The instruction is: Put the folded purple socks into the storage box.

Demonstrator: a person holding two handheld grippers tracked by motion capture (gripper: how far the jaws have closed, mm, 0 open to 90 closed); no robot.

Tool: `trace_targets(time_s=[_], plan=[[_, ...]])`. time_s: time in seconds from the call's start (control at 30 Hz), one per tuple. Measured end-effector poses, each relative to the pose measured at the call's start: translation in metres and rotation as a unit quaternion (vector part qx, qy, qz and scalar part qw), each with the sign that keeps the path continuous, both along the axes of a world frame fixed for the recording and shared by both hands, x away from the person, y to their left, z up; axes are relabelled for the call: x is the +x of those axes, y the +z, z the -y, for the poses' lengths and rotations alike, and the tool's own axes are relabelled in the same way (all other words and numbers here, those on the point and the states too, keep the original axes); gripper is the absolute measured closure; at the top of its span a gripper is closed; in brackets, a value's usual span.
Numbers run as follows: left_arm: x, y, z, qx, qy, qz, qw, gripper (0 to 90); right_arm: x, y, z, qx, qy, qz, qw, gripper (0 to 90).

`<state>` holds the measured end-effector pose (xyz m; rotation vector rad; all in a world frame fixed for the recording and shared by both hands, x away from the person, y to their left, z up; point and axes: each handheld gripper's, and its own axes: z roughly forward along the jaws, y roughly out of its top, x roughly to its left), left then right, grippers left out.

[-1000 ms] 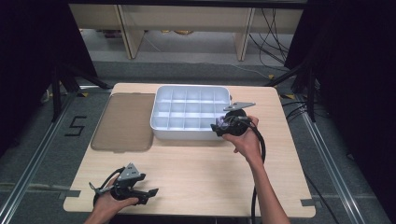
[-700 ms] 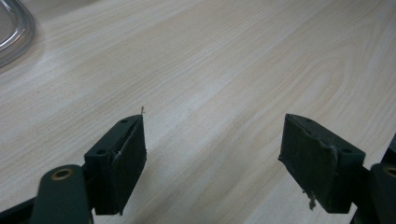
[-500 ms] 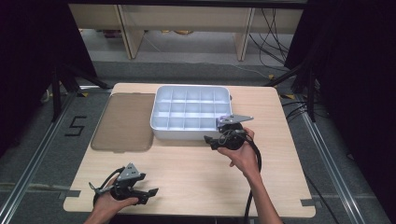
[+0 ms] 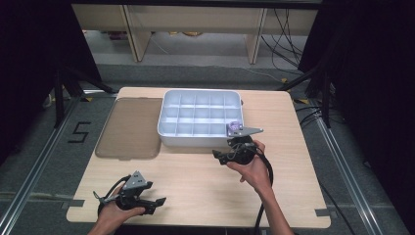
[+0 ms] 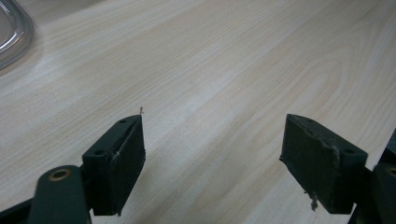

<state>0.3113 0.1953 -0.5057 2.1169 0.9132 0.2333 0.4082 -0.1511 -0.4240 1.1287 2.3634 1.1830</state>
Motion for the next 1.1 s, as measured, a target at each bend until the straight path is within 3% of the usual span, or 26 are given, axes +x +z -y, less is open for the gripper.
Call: trace_targets(time_s=[0.07,0.27,0.43,0.6,0.73,0.93,1.07,1.1], plan=[[0.0,0.0,0.0,0.001,0.0,0.0,1.0,21.0,-0.002,0.0,-0.001,-0.009,0.001,0.003,1.0,25.8],[0.0,0.0,0.0,-0.004,0.004,0.002,1.0,20.2,-0.008,-0.001,-0.003,0.006,0.008,-0.002,1.0,20.9],[0.0,0.0,0.001,-0.008,0.005,0.002,1.0,19.9,-0.012,-0.006,-0.005,0.012,0.01,0.0,0.9999,20.2],[0.0,0.0,0.001,-0.008,0.005,0.003,0.9999,19.6,-0.017,-0.007,-0.006,0.0,0.008,-0.007,0.9999,19.0],[0.0,0.0,0.001,-0.009,0.005,0.003,0.9999,19.6,-0.02,-0.005,-0.005,-0.003,0.015,0.006,0.9999,18.7],[0.0,0.0,0.001,-0.01,0.005,0.004,0.9999,19.6,-0.027,-0.005,-0.008,0.008,0.013,0.001,0.9999,18.4],[0.0,0.0,0.0,-0.006,0.003,0.003,1.0,19.5,-0.029,-0.009,-0.007,-0.001,0.019,0.004,0.9998,18.2],[0.0,0.0,0.0,-0.005,0.003,0.002,1.0,19.5,-0.031,-0.009,-0.007,0.002,0.018,-0.005,0.9998,18.2]])
